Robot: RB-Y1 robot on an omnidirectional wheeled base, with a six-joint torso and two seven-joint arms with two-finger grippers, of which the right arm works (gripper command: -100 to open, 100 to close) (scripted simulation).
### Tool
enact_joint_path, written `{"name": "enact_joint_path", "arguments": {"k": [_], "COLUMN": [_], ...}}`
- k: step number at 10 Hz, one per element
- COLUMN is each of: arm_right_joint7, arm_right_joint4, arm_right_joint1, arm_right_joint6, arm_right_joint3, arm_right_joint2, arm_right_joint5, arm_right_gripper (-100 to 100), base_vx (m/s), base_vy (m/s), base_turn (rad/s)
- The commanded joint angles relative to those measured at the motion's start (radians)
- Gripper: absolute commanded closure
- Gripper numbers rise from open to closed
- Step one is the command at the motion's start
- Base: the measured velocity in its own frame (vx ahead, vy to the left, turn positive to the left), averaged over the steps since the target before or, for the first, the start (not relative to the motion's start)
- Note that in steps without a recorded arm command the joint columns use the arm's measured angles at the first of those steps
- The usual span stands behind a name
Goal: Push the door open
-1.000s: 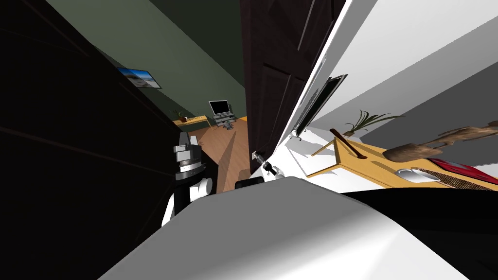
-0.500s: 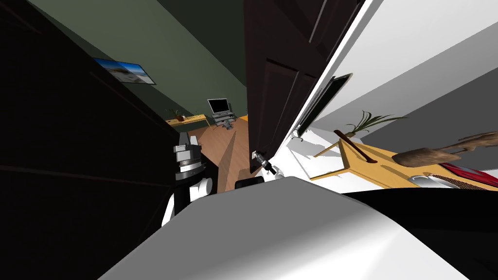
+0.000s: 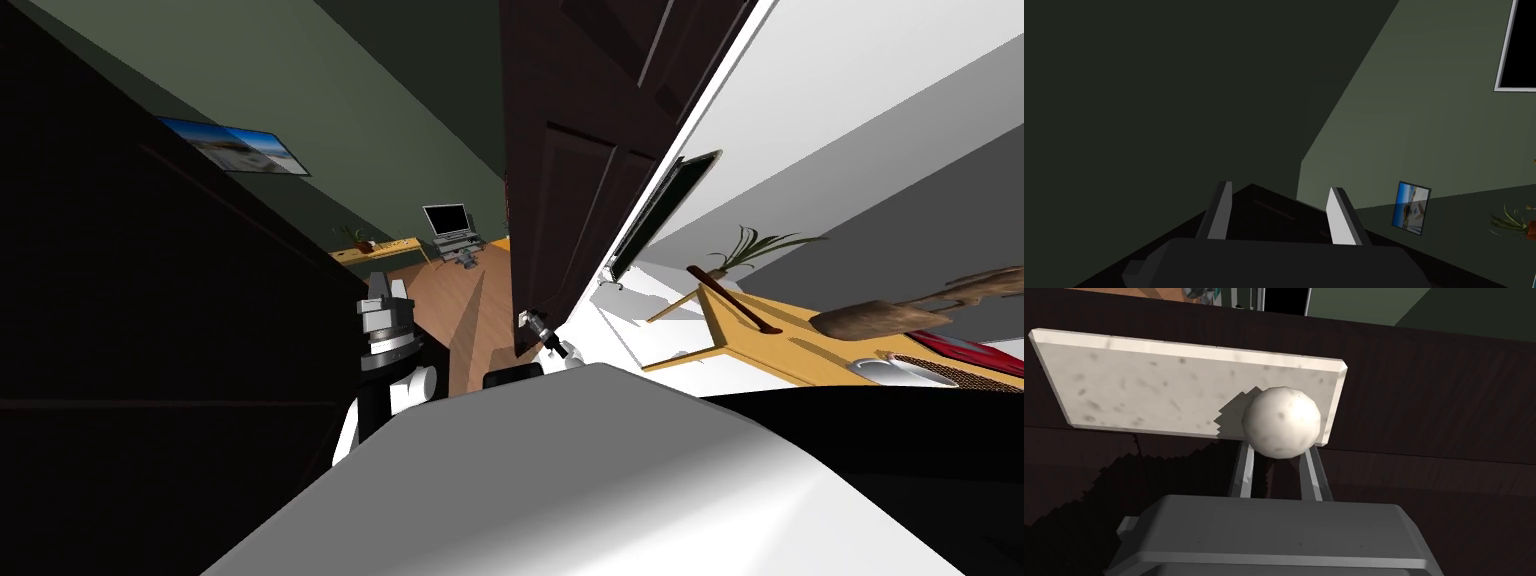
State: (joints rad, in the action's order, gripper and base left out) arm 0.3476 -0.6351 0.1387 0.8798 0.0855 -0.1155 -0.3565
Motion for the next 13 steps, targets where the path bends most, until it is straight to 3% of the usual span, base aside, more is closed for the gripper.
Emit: {"name": "enact_joint_path", "arguments": {"k": [1,2,9,13], "arm_right_joint7": [-0.031,-0.007,0.025,0.010], "arm_right_joint4": [0.008,0.001,-0.012,-0.008], "arm_right_joint1": [0.016,0.004,0.002,0.001], "arm_right_joint6": [0.001,-0.004,-0.010,-0.007], "arm_right_joint3": [-0.028,-0.011,0.003,-0.003], "arm_right_joint2": [0.009,0.003,-0.003,0.004], "arm_right_joint5": [0.022,0.009,0.000,0.005], "arm_right_gripper": [100,-100,-100,-100], "base_vx": [0.176,-0.054,-0.216,0.094], "base_vy": [0.098,0.019,-0.028,0.021], "base_turn": [-0.066,-0.041,-0.026,0.018]}}
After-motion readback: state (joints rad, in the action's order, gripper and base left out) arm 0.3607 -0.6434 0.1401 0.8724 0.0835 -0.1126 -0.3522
